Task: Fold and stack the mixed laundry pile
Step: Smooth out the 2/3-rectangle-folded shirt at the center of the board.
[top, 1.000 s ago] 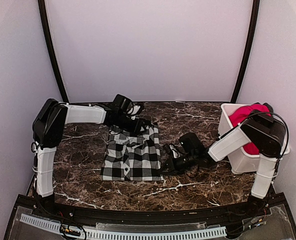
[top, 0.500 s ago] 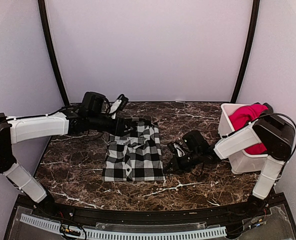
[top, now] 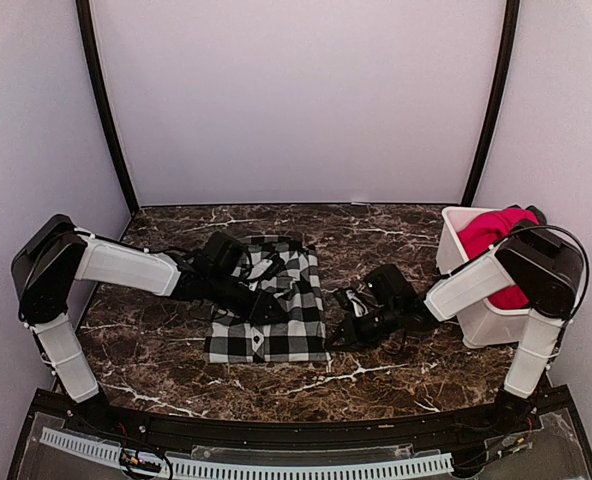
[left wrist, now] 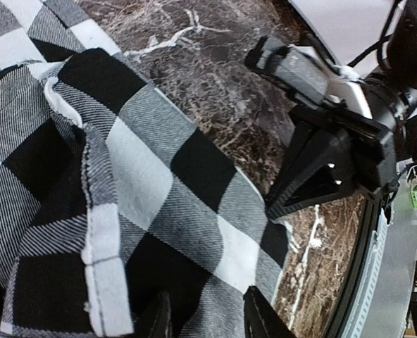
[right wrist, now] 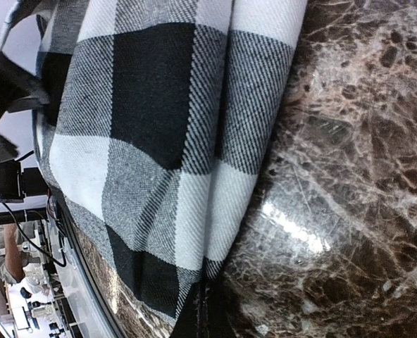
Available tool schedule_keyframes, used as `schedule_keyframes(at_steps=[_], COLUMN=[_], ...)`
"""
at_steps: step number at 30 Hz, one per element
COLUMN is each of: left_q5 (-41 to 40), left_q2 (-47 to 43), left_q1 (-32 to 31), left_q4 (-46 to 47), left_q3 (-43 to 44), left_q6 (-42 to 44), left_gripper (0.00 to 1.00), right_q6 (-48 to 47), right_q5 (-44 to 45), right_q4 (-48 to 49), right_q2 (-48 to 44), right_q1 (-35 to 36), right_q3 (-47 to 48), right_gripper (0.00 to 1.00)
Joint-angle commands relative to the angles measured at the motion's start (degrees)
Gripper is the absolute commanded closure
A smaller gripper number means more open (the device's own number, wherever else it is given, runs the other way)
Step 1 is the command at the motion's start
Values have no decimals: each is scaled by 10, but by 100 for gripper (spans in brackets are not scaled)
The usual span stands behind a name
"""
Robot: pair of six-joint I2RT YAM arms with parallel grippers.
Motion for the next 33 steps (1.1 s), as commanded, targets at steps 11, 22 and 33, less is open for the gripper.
schedule_keyframes(at_steps=[11,22,33], left_q5=[-32,-39,75], left_q2=[122,-3,-200], left_q1=[80,90,71], left_q4=[57,100,169], left_q3=[122,69,-152], left_q6=[4,-46,-202], left_gripper=[60,42,1], right_q6=[10,-85,-44], right_q5=[1,40,-132], right_q4=[22,-115,-14], right_q2=[22,-145,-75], right_q1=[-3,-2,41], right_q3=[-21,41,144], right_gripper=[100,58,16])
